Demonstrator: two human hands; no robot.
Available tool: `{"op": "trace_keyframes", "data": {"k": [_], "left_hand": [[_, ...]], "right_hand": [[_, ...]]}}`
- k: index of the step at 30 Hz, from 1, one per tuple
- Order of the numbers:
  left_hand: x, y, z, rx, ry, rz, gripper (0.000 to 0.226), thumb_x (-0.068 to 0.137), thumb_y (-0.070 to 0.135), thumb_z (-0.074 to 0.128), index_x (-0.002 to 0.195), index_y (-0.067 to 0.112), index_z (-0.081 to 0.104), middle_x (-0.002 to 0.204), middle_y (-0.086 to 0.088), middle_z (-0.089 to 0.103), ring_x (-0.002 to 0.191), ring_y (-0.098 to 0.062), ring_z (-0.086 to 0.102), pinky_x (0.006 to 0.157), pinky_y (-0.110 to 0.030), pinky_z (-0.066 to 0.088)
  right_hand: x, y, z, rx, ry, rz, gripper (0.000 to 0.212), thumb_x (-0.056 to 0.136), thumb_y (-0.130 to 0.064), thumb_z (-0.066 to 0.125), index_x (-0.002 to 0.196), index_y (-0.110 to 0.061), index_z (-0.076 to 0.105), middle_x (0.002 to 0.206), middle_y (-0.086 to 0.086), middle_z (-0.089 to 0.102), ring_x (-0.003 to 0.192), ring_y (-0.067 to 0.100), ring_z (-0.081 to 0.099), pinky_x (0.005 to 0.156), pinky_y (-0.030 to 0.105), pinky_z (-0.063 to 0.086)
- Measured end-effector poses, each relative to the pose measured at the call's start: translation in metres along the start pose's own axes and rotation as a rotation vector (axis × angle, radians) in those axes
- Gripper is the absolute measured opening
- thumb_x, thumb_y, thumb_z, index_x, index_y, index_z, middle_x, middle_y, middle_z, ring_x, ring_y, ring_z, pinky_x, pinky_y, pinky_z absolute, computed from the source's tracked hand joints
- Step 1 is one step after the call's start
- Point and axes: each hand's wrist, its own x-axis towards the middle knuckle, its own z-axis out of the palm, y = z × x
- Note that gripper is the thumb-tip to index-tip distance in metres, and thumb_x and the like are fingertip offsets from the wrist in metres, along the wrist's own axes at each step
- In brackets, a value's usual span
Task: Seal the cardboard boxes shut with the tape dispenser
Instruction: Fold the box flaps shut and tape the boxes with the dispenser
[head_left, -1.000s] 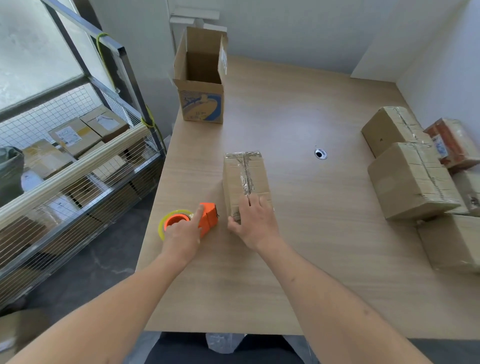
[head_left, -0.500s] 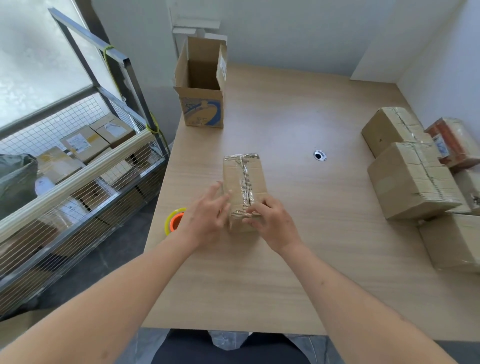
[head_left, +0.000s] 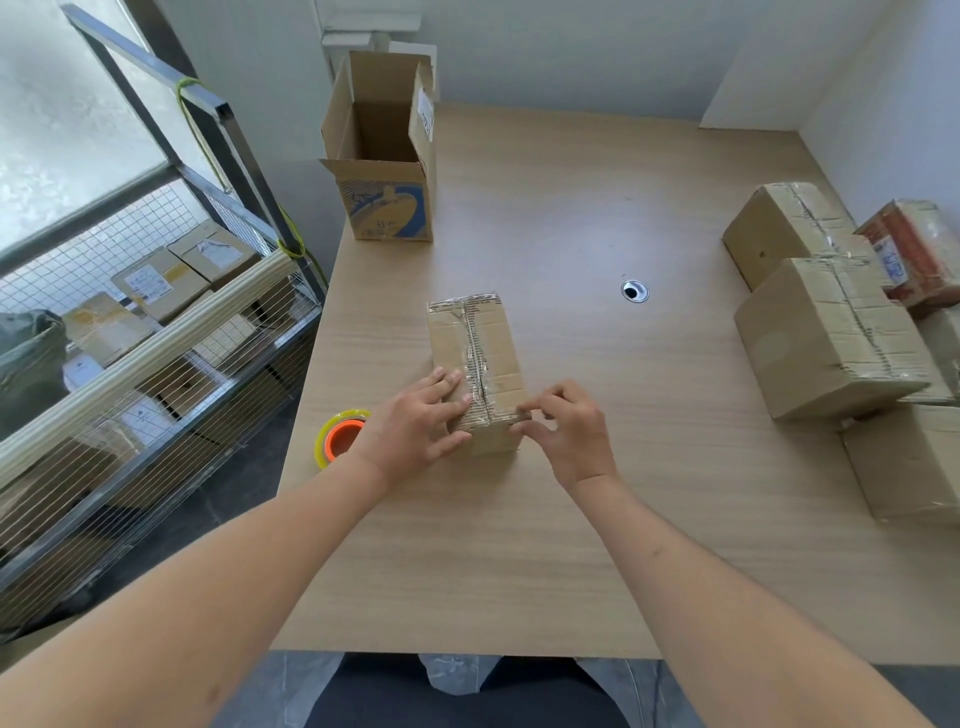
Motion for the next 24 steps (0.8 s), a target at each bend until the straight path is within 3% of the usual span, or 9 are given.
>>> {"op": "trace_keyframes", "data": {"k": [5, 10, 13, 15, 19, 24], "left_hand": [[0.0, 0.003, 0.0, -0.07, 0.011, -0.036, 0.048, 0.08, 0.027, 0.086, 0.122, 0.009, 0.073, 0.146, -0.014, 0.054, 0.139, -0.032, 0.047, 0.114, -0.042, 0.039], [0.001, 0.006, 0.0, -0.074, -0.025, -0.065, 0.05, 0.079, 0.024, 0.086, 0.125, 0.008, 0.071, 0.147, -0.015, 0.053, 0.141, -0.032, 0.045, 0.115, -0.045, 0.039], [0.001, 0.009, -0.001, -0.058, -0.033, -0.089, 0.052, 0.079, 0.025, 0.086, 0.126, 0.009, 0.071, 0.148, -0.013, 0.052, 0.141, -0.031, 0.044, 0.113, -0.047, 0.041], [0.001, 0.009, 0.0, -0.036, -0.036, -0.092, 0.052, 0.081, 0.026, 0.085, 0.128, 0.009, 0.069, 0.148, -0.013, 0.052, 0.141, -0.031, 0.044, 0.112, -0.048, 0.043], [0.003, 0.014, 0.004, -0.029, -0.029, -0.111, 0.055, 0.081, 0.034, 0.083, 0.128, 0.008, 0.069, 0.146, -0.014, 0.054, 0.14, -0.033, 0.046, 0.111, -0.05, 0.045], [0.011, 0.038, 0.008, 0.106, -0.043, -0.005, 0.067, 0.07, 0.04, 0.091, 0.126, 0.009, 0.07, 0.138, -0.016, 0.061, 0.127, -0.039, 0.058, 0.108, -0.047, 0.044]], "right_hand": [[-0.011, 0.005, -0.007, 0.223, 0.052, 0.331, 0.029, 0.073, -0.014, 0.09, 0.1, -0.01, 0.081, 0.087, 0.0, 0.078, 0.078, 0.013, 0.073, 0.085, 0.039, 0.06], [-0.025, -0.006, 0.004, 0.146, 0.035, 0.352, 0.017, 0.086, -0.016, 0.08, 0.103, -0.017, 0.082, 0.088, 0.0, 0.079, 0.077, 0.015, 0.074, 0.08, 0.039, 0.058], [-0.028, -0.014, 0.009, 0.032, 0.056, 0.346, 0.015, 0.091, -0.019, 0.074, 0.104, -0.019, 0.081, 0.086, 0.005, 0.078, 0.079, 0.027, 0.072, 0.075, 0.04, 0.056], [-0.026, -0.023, 0.012, -0.119, 0.035, 0.329, 0.019, 0.094, -0.02, 0.067, 0.11, -0.019, 0.077, 0.088, 0.012, 0.076, 0.083, 0.037, 0.069, 0.073, 0.042, 0.054], [-0.025, -0.038, 0.012, -0.248, -0.002, 0.266, 0.049, 0.097, -0.018, 0.054, 0.146, -0.017, 0.054, 0.082, 0.016, 0.073, 0.077, 0.04, 0.066, 0.072, 0.044, 0.053], [-0.021, -0.044, -0.006, -0.322, -0.076, 0.348, 0.046, 0.101, -0.021, 0.044, 0.145, -0.011, 0.05, 0.103, 0.019, 0.072, 0.097, 0.042, 0.066, 0.078, 0.043, 0.049]]}}
